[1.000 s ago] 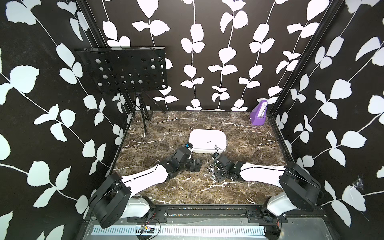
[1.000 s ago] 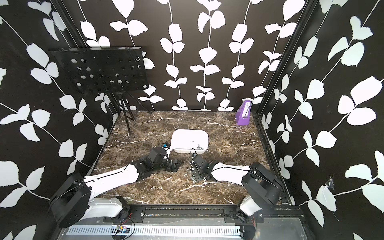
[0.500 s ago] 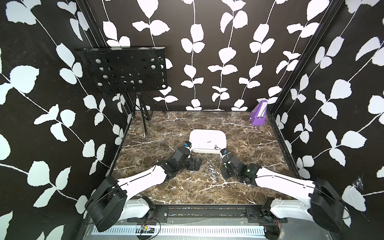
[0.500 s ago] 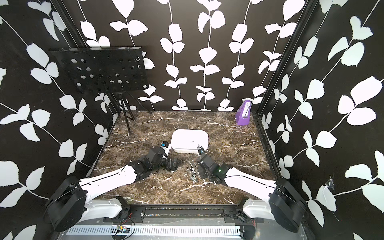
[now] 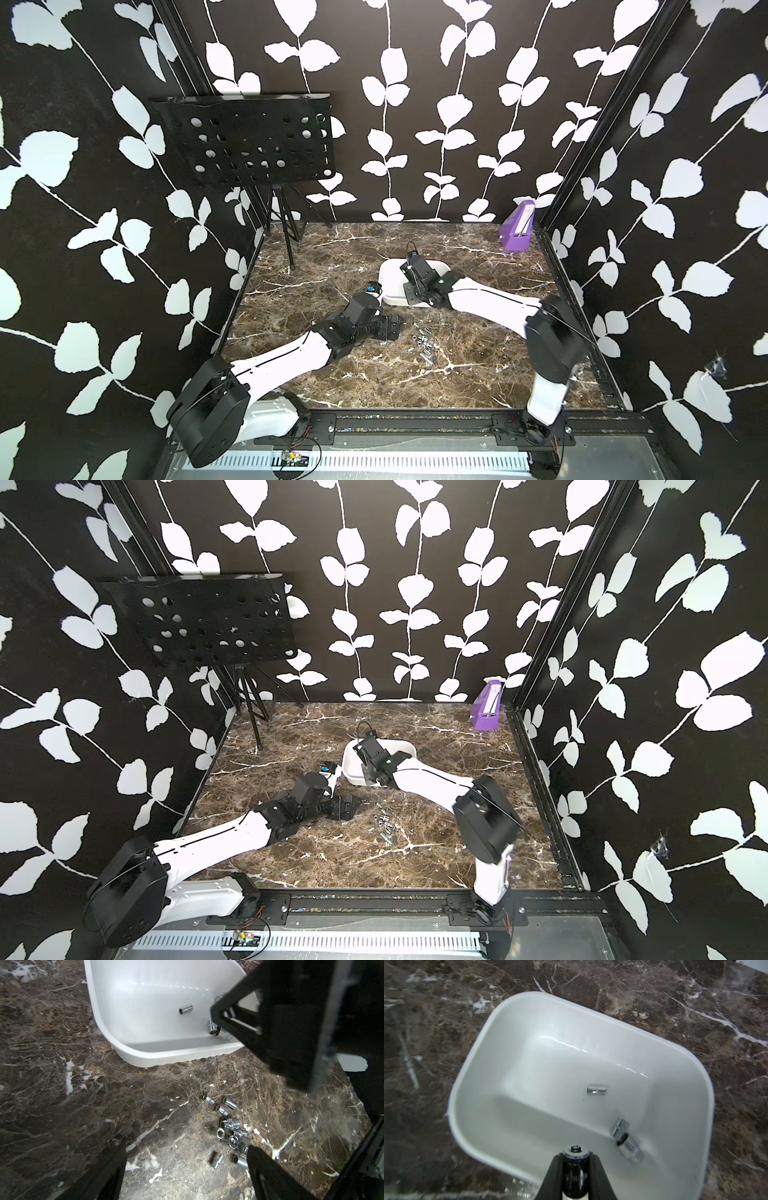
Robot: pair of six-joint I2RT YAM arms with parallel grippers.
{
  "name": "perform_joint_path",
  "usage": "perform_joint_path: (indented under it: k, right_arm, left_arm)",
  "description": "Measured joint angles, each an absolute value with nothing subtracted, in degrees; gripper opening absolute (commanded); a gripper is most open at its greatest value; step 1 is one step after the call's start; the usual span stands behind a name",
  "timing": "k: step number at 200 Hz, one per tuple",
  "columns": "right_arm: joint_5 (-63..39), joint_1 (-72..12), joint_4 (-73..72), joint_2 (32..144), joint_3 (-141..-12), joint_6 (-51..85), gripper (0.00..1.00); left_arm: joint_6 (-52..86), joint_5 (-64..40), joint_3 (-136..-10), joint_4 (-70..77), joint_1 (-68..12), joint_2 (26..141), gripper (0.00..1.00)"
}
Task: Put the socket on the desktop into the storage box
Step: Place the socket head in the storage box, then pick up the socket head from the center of the board.
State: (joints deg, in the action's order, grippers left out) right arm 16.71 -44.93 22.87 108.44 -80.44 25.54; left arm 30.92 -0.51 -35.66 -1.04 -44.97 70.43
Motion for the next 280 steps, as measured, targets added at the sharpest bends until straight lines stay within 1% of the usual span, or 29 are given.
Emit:
perform_joint_path:
  k: [22,34,78,98,111,119,139,162,188,211,232,260,280]
  right_arm:
    - [16.27,-43.29,24.51,114.76,-85.43,25.52,0.02]
    - [15.88,-42.63,25.28,117.05,-87.48,25.52,0.05]
    - [15.2,-41.5,26.22,118.3,-89.32,25.3,0.35]
    - [14.37,-41.52,26.55,117.3,-89.08,25.04,0.44]
    - [13.82,-41.52,26.28,115.0,-87.81,24.93,0.44]
    - [13.32,-41.52,26.26,112.75,-86.39,24.8,0.42]
    - [12.38,-41.63,25.45,104.33,-80.55,23.92,0.41]
    - [11.84,-42.26,22.87,91.46,-69.67,22.22,0.42]
    - [10.5,-43.77,20.29,76.99,-55.53,20.27,0.46]
    - [9.43,-44.31,16.6,68.69,-44.12,19.64,0.48]
    - [7.92,-44.29,13.74,68.27,-38.61,19.46,0.47]
    - [4.23,-44.25,8.73,74.48,-38.17,19.46,0.44]
    - [3.11,-44.25,6.66,78.78,-38.59,19.29,0.44]
  left_arm:
    - [30.92,-0.36,-35.66,-1.06,-44.97,70.43,0.91]
    - [30.92,-0.32,-35.66,-1.13,-44.97,70.41,0.91]
    - [30.92,0.38,-35.66,-1.45,-44.97,70.43,0.91]
    - [30.92,0.54,-35.66,-1.48,-44.97,70.43,0.91]
    - [30.92,0.51,-35.66,-1.48,-44.97,70.46,0.91]
    - [30.92,0.51,-35.66,-1.48,-44.97,70.48,0.91]
    - [30.92,0.62,-35.66,-1.54,-44.97,70.5,0.91]
    - [30.87,0.71,-35.66,-1.58,-44.97,70.59,0.91]
    - [30.59,0.75,-35.66,-1.61,-44.97,71.2,0.91]
    - [30.04,0.71,-35.75,-2.17,-44.97,72.38,0.92]
    - [29.71,0.49,-35.9,-2.44,-44.97,73.28,0.92]
    - [29.28,0.1,-36.4,-2.59,-44.97,74.28,0.92]
    - [29.23,-0.49,-37.12,-2.68,-44.97,75.48,0.92]
